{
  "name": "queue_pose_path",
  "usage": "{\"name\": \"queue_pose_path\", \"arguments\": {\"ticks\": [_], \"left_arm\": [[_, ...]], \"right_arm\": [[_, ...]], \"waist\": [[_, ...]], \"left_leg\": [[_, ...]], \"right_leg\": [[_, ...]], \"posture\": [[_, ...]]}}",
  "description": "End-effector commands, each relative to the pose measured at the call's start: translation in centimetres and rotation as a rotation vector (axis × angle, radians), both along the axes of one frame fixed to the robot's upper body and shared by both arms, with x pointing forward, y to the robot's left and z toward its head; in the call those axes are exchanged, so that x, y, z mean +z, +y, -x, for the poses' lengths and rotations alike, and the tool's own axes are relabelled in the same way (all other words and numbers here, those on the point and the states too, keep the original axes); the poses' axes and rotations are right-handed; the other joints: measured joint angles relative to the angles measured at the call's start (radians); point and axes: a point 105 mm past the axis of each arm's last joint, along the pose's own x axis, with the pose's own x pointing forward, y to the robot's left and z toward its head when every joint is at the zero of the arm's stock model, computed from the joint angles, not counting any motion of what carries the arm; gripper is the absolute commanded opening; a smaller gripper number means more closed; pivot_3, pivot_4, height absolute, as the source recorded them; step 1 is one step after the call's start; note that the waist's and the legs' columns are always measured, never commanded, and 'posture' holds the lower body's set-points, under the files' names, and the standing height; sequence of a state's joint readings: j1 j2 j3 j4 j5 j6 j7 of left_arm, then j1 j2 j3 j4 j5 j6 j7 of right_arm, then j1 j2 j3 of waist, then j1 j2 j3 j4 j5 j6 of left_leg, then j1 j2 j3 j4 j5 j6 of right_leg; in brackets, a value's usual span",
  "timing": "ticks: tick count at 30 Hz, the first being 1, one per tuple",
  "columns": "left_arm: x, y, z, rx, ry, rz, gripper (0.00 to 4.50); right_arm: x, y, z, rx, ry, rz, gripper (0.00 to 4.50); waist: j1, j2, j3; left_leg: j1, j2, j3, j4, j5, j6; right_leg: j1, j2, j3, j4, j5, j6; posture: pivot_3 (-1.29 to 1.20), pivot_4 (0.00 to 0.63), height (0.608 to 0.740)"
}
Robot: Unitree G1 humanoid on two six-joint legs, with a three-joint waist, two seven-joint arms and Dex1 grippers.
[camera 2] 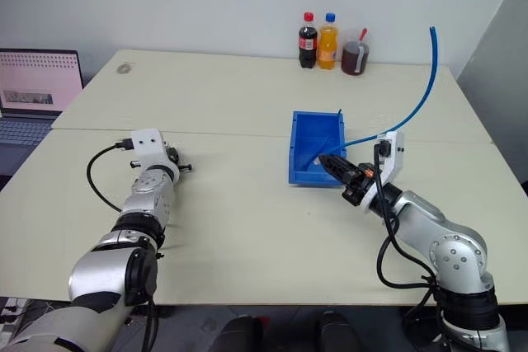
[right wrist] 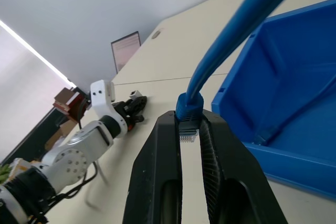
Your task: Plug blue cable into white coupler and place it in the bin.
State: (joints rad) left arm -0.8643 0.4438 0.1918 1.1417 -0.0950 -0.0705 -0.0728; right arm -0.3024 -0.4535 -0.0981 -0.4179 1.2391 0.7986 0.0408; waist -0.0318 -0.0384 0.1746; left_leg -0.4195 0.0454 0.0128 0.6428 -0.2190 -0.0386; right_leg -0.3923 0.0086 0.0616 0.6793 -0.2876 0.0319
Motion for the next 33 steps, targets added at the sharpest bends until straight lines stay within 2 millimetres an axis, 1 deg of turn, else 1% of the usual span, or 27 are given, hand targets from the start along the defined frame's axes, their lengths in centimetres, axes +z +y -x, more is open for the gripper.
{"name": "queue_pose_path", "arguments": {"ticks": [1, 2, 3, 5, 7, 8, 9, 11, 13, 14, 16, 18, 20, 21, 23, 26, 30, 33], "left_arm": [[4.7, -4.1, 0.1, -0.491, -0.083, -0.114, 0.79], [5.1, -6.2, 1.3, -0.690, -0.066, -0.134, 0.79], [5.2, -8.2, 3.0, -0.882, -0.033, -0.143, 0.79], [5.1, -10.7, 5.7, -1.110, 0.024, -0.137, 0.79], [5.0, -12.5, 7.5, -1.238, 0.069, -0.110, 0.79], [4.3, -14.6, 9.2, -1.369, 0.114, -0.127, 0.79], [3.8, -16.0, 10.4, -1.458, 0.146, -0.138, 0.79], [2.4, -19.2, 12.9, -1.653, 0.180, -0.159, 0.79], [1.5, -20.9, 13.8, -1.741, 0.176, -0.153, 0.79], [0.9, -21.6, 13.8, -1.762, 0.166, -0.168, 0.79], [-0.4, -22.9, 13.5, -1.790, 0.144, -0.202, 0.79], [-1.3, -24.0, 13.5, -1.828, 0.137, -0.203, 0.79], [-2.0, -24.6, 13.5, -1.858, 0.125, -0.217, 0.79], [-2.5, -24.7, 13.5, -1.867, 0.139, -0.217, 0.79], [-3.6, -24.8, 13.3, -1.871, 0.166, -0.247, 0.79], [-4.8, -24.5, 13.1, -1.869, 0.198, -0.279, 0.79], [-5.1, -24.4, 12.9, -1.849, 0.190, -0.286, 0.79], [-5.1, -24.5, 12.9, -1.844, 0.183, -0.277, 0.79]], "right_arm": [[1.6, -0.2, 0.4, -0.005, -0.067, 0.020, 0.21], [1.6, -0.4, 0.4, -0.013, -0.068, 0.025, 0.21], [1.7, -0.6, 0.3, -0.018, -0.071, 0.032, 0.21], [1.9, -0.8, 0.3, -0.022, -0.075, 0.041, 0.21], [2.0, -0.8, 0.4, -0.017, -0.078, 0.043, 0.21], [2.2, -0.7, 0.5, -0.014, -0.092, 0.057, 0.21], [2.3, -0.6, 0.5, -0.013, -0.102, 0.067, 0.21], [1.9, -0.1, 0.9, 0.025, -0.139, 0.155, 0.21], [1.0, 0.4, 1.5, 0.070, -0.156, 0.230, 0.21], [0.4, 0.7, 1.9, 0.104, -0.176, 0.277, 0.21], [-0.5, 1.4, 2.9, 0.182, -0.220, 0.361, 0.21], [-1.0, 2.0, 3.7, 0.259, -0.243, 0.401, 0.21], [-1.3, 2.1, 3.8, 0.283, -0.243, 0.412, 0.21], [-1.7, 2.2, 3.9, 0.301, -0.249, 0.447, 0.21], [-2.3, 2.5, 4.2, 0.347, -0.262, 0.501, 0.21], [-3.0, 3.0, 4.7, 0.380, -0.256, 0.502, 0.21], [-4.2, 3.5, 5.3, 0.416, -0.245, 0.520, 0.21], [-4.4, 3.5, 5.0, 0.404, -0.231, 0.497, 0.21]], "waist": [[0.001, 0.000, 0.000], [0.000, 0.000, 0.000], [0.000, 0.000, 0.000], [0.001, 0.001, 0.000], [0.003, 0.001, 0.000], [0.002, 0.001, 0.000], [0.002, 0.001, 0.000], [0.003, 0.001, 0.000], [0.005, 0.002, 0.000], [0.004, 0.002, 0.000], [0.004, 0.002, 0.000], [0.004, 0.002, 0.000], [-0.001, 0.002, 0.000], [-0.001, 0.002, 0.000], [-0.001, 0.002, 0.000], [0.001, 0.002, -0.001], [0.002, 0.002, -0.001], [0.002, 0.002, -0.002]], "left_leg": [[-0.001, 0.000, 0.000, 0.000, 0.000, 0.000], [-0.003, 0.001, 0.000, 0.000, 0.000, 0.000], [-0.005, 0.001, 0.000, -0.001, 0.000, 0.000], [-0.008, 0.002, 0.000, -0.002, 0.000, -0.001], [-0.011, 0.001, -0.002, -0.001, 0.000, -0.001], [-0.012, 0.001, -0.002, 0.000, 0.000, -0.001], [-0.012, 0.001, -0.002, 0.001, 0.000, 0.000], [-0.013, 0.001, -0.002, 0.001, 0.000, 0.000], [-0.013, 0.000, -0.002, 0.002, 0.000, 0.000], [-0.013, 0.000, -0.001, 0.002, 0.000, 0.000], [-0.013, -0.001, -0.001, 0.003, 0.000, 0.000], [-0.012, -0.002, -0.001, 0.003, 0.000, 0.000], [-0.012, -0.001, -0.001, 0.003, 0.000, 0.000], [-0.012, 0.000, -0.001, 0.003, 0.000, 0.000], [-0.012, 0.001, -0.002, 0.003, 0.000, 0.000], [-0.012, 0.001, -0.002, 0.003, 0.001, 0.000], [-0.012, 0.001, -0.002, 0.004, 0.001, 0.000], [-0.012, 0.000, -0.002, 0.004, 0.001, 0.000]], "right_leg": [[-0.001, 0.000, 0.000, 0.000, 0.000, -0.001], [-0.003, 0.000, 0.000, 0.001, 0.001, -0.001], [-0.005, 0.000, 0.000, 0.001, 0.001, -0.002], [-0.010, -0.002, 0.002, 0.002, 0.001, -0.002], [-0.012, -0.003, 0.003, 0.002, 0.001, -0.002], [-0.013, -0.003, 0.003, 0.002, 0.001, -0.002], [-0.013, -0.003, 0.003, 0.002, 0.001, -0.002], [-0.013, -0.003, 0.003, 0.002, 0.001, -0.002], [-0.013, -0.003, 0.003, 0.002, 0.001, -0.002], [-0.013, -0.002, 0.002, 0.002, 0.001, -0.002], [-0.013, 0.000, 0.002, 0.001, 0.001, -0.002], [-0.013, 0.002, 0.001, 0.001, 0.001, -0.002], [-0.013, 0.004, 0.001, 0.002, 0.001, -0.003], [-0.013, 0.006, 0.001, 0.002, 0.002, -0.003], [-0.013, 0.006, 0.001, 0.002, 0.002, -0.003], [-0.013, 0.007, 0.001, 0.002, 0.002, -0.003], [-0.012, 0.006, 0.001, 0.002, 0.002, -0.003], [-0.012, 0.006, 0.002, 0.002, 0.002, -0.002]], "posture": [[0.00, 0.150, 0.740], [0.00, 0.150, 0.740], [0.00, 0.150, 0.740], [0.00, 0.150, 0.740], [0.00, 0.150, 0.740], [0.00, 0.150, 0.740], [0.00, 0.150, 0.740], [0.00, 0.150, 0.740], [0.00, 0.150, 0.740], [0.00, 0.150, 0.740], [0.00, 0.150, 0.740], [0.00, 0.150, 0.740], [0.00, 0.150, 0.740], [0.00, 0.150, 0.740], [0.00, 0.150, 0.740], [0.00, 0.150, 0.740], [0.00, 0.150, 0.740], [0.00, 0.150, 0.740]]}}
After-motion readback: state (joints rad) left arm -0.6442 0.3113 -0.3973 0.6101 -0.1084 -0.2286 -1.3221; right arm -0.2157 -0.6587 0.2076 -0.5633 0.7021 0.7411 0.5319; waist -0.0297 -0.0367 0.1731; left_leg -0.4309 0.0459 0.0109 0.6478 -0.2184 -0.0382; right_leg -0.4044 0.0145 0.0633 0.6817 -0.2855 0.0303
